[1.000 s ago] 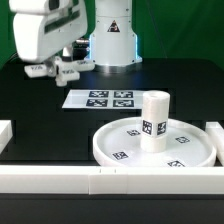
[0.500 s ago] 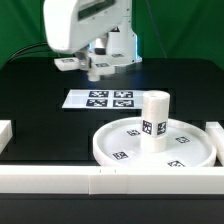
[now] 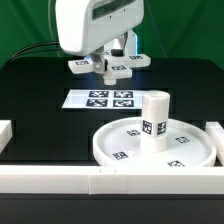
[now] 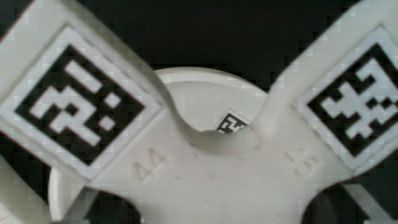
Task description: Assemble round table
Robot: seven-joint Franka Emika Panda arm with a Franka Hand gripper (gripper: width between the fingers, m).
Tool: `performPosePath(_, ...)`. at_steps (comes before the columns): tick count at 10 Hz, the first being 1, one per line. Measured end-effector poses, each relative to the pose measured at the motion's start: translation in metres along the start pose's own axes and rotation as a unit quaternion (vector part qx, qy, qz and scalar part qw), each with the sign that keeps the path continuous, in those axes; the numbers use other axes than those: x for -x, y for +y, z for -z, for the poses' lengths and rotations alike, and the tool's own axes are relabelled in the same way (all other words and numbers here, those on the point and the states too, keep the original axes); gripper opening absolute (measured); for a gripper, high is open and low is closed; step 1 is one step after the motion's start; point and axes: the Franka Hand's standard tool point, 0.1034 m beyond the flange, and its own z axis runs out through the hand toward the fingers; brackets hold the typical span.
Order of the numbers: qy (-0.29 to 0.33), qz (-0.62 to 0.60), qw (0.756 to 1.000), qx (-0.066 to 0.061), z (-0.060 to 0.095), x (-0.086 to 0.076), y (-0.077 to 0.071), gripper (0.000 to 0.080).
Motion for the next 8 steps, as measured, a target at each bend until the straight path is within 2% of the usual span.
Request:
performPosePath(2,0.0,-0.006,1.0,-0.002,0.0,-0.004,-0.001,0.0443)
performPosePath(5,0.009,-0.014,1.0,0.0,0.004,-0.06,-0.01,0.0443)
performPosePath(6,0.011,-0.014,1.0,-0.001,0.003,-0.072,-0.014,0.0443)
performPosePath(8,0.01,-0.014,1.0,-0.002,0.002,-0.071,-0.015,0.0443)
